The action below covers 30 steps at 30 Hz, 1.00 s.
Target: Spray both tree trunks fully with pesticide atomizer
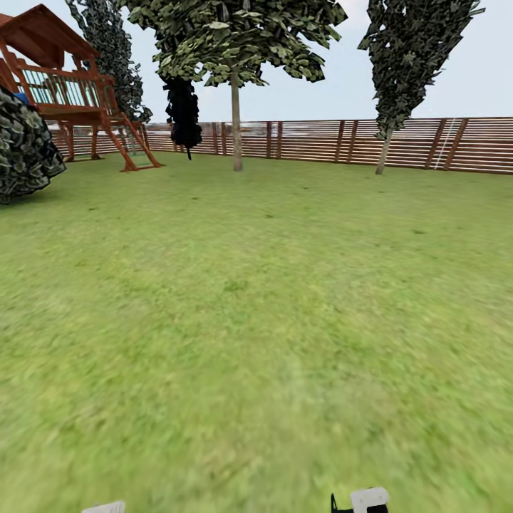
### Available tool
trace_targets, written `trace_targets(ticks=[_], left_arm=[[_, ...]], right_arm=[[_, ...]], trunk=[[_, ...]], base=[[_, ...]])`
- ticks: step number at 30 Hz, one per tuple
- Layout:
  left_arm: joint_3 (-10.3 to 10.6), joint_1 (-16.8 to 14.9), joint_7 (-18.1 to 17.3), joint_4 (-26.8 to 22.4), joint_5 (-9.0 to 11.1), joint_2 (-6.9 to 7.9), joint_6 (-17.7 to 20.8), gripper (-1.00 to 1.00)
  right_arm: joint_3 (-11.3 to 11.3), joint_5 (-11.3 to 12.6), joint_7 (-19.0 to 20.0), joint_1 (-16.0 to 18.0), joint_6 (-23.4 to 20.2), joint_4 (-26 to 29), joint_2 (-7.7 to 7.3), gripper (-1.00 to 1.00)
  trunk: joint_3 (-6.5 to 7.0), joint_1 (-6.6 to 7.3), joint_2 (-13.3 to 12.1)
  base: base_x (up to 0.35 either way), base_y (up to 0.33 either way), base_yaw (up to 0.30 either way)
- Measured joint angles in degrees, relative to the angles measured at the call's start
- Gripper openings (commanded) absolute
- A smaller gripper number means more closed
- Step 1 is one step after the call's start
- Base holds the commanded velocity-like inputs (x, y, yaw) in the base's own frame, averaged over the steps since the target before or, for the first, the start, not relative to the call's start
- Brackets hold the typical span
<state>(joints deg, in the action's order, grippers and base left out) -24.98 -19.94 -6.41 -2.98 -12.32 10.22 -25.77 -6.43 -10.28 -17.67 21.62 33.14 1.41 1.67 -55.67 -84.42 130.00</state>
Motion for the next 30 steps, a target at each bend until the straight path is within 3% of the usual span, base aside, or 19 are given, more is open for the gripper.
trace_targets(ticks=[30], left_arm=[[0.03,-0.01,0.0,0.0,-0.08,-0.02,0.01,-1.0]], right_arm=[[0.0,0.0,0.0,0.0,0.0,0.0,0.0,1.0]], trunk=[[0.0,0.0,0.0]], base=[[0.338,0.088,0.0]])
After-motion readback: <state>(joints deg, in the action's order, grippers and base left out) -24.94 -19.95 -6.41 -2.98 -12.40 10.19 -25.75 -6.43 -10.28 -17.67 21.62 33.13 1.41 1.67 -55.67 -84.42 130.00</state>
